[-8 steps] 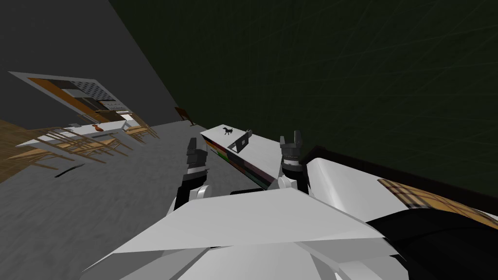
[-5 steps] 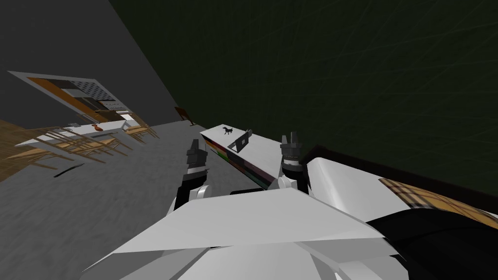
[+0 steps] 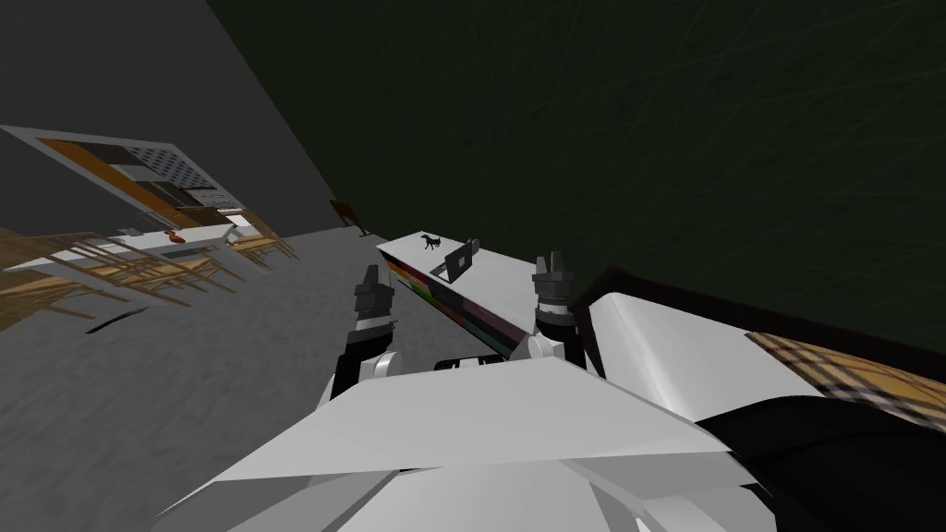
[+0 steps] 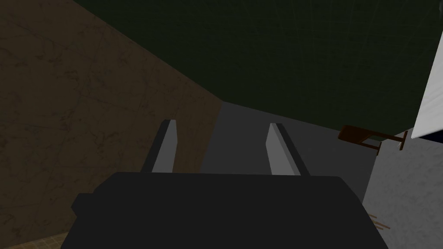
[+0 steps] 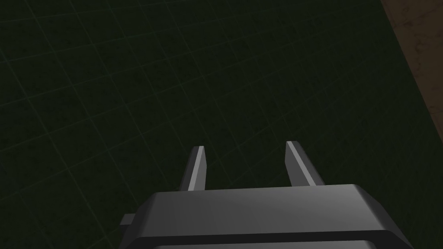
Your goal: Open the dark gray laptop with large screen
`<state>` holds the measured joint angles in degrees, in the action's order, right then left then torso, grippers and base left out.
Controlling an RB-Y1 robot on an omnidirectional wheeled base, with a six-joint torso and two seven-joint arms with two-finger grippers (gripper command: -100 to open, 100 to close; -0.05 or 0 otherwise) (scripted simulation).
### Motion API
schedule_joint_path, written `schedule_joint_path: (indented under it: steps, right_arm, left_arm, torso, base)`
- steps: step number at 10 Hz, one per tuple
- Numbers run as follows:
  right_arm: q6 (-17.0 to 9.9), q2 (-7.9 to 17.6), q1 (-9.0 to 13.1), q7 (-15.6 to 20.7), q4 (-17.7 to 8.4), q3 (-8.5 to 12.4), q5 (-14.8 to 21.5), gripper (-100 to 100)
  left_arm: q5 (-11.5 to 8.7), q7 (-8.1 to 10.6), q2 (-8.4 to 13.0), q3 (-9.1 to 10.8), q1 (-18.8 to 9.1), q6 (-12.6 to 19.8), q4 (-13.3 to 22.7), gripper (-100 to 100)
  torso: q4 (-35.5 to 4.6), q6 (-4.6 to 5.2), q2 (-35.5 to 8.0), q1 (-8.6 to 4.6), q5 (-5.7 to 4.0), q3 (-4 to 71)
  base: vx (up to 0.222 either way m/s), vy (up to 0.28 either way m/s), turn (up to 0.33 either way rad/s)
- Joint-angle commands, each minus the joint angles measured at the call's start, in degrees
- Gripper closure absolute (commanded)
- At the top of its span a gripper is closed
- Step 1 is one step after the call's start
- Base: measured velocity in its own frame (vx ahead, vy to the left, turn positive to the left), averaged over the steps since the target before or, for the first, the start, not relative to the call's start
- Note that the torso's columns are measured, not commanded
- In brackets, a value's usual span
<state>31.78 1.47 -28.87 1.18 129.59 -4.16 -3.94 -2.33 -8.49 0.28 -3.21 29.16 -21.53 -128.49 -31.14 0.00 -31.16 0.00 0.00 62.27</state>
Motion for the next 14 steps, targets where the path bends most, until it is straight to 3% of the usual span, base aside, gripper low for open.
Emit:
schedule_joint_path:
  steps: [1,2,4,6,8,14]
  right_arm:
    - [0.00,0.00,0.00,0.00,0.00,0.00,0.00,0]
    - [0.00,0.00,0.00,0.00,0.00,0.00,0.00,0]
    - [-0.01,0.00,-0.01,0.00,-0.03,0.00,0.00,0]
    - [-0.01,0.00,-0.01,0.00,-0.03,0.00,0.00,0]
    - [-0.01,0.00,-0.01,0.00,-0.03,0.00,0.00,0]
    - [-0.01,0.00,-0.01,0.00,-0.03,0.00,0.00,0]
  left_arm:
    - [0.00,0.00,0.00,0.00,0.00,0.00,0.00,0]
    - [0.20,-0.09,1.88,0.06,-0.26,0.45,0.20,-100]
    - [0.65,-0.28,4.27,0.19,-0.82,1.45,0.63,-100]
    - [1.63,-0.71,6.64,0.47,-2.06,3.65,1.54,-100]
    - [2.81,-1.23,7.66,0.81,-3.57,6.30,2.69,-100]
    - [5.56,-2.42,7.56,1.60,-7.11,12.51,5.60,-100]
  torso:
    - [-4.23,0.00,-4.23,0.00,0.00,8.46]
    - [-8.46,0.00,-8.46,0.00,0.00,16.92]
    - [-10.90,0.00,-10.89,0.04,0.01,22.00]
    - [-11.11,0.00,-11.06,0.02,0.01,22.32]
    - [-11.12,0.00,-11.05,0.01,0.01,22.35]
    - [-11.15,0.00,-11.16,-0.04,-0.01,22.27]
  base:
    - [0.000,0.000,0.000]
    - [0.012,0.004,-0.040]
    - [0.018,0.013,-0.070]
    - [0.036,0.024,-0.128]
    - [0.065,0.035,-0.193]
    - [0.047,0.037,-0.140]
